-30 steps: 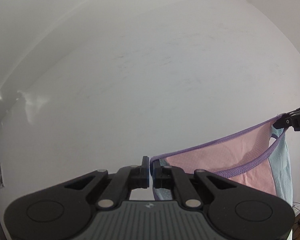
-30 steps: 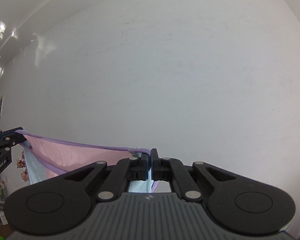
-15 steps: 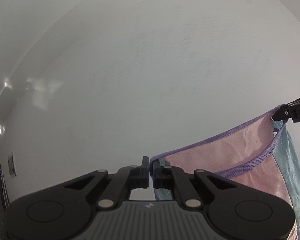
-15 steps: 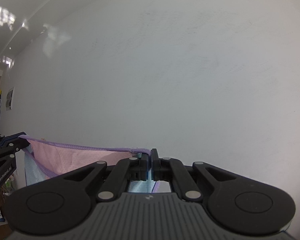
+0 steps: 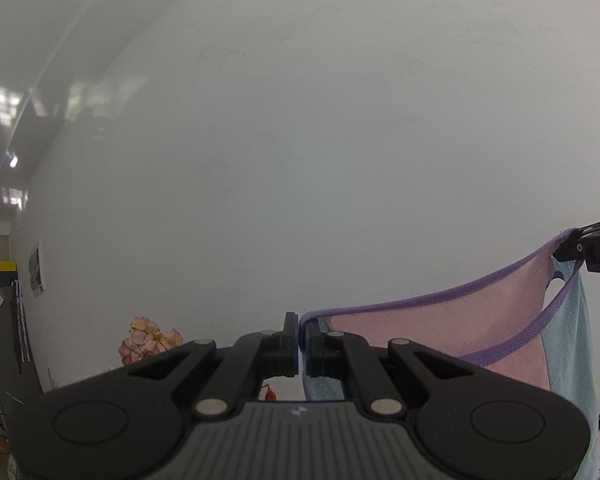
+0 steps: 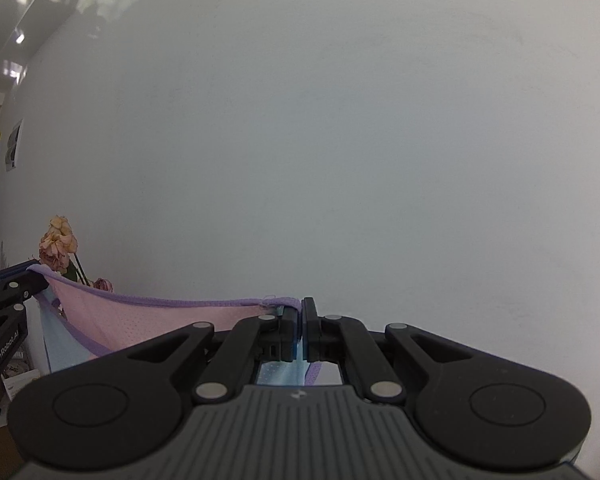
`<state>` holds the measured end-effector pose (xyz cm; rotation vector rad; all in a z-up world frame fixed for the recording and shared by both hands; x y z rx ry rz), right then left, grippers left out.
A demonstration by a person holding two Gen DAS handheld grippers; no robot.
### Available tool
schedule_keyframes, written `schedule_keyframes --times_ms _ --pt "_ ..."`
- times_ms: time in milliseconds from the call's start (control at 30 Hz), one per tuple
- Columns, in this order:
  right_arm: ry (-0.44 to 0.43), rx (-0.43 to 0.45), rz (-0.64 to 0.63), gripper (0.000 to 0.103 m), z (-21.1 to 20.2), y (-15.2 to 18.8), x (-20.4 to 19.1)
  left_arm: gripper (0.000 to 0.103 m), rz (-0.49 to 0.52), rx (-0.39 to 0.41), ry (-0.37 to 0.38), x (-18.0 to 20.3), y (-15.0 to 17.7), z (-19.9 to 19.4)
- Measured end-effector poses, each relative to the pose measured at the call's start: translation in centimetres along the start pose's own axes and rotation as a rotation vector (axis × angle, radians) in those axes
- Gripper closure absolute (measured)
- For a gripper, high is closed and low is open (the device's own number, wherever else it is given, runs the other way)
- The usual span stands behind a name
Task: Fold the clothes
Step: 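Raise the garment high with both grippers, shaking it open, then lay the garment flat on the table and open both grippers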
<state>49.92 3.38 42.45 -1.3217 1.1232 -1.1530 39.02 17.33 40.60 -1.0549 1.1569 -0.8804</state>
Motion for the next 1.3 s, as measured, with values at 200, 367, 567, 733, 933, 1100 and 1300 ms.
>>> schedule_keyframes --times_ms 200,367,567,733,933,1100,1300 --pt "-0.035 0.098 0.033 0.102 1.2 -2.8 -1.1 0.101 0.085 0.116 -0.070 -0.2 -2.4 -1.6" --pt "-0.068 0.100 0.021 0.102 1.5 -0.2 -0.1 0.101 0.179 0.112 -0.043 3.3 0.5 -4.6" --pt "-0.162 -0.031 -0.082 0.102 -1.8 10.2 2.8 0.101 0.170 -0.041 0.086 11.2 12.5 -12.8" --pt "-0.254 -0.197 -0.235 0.102 -7.6 24.4 5.9 0.101 0.157 -0.173 0.202 18.2 22.5 -20.0" --pt "-0.276 -0.326 -0.285 0.102 -17.3 35.2 11.3 0.101 0.099 -0.304 0.338 26.2 29.7 -27.7" --pt "-0.280 -0.409 -0.301 0.102 -23.5 41.0 15.0 0.101 0.135 -0.310 0.349 28.5 31.3 -32.5" --pt "-0.241 -0.479 -0.282 0.102 -25.7 44.1 16.9 0.100 0.199 -0.346 0.351 30.0 32.4 -34.5"
Point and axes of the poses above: each gripper's, at about its wrist camera, not at the fingertips, and z roughly the way its jaws point, x to its right, y to its underside, the point moved 5 cm from there along z, roughly the way its jaws point, and after that the axes turned 14 degrees about y, right-handed, at the moved point
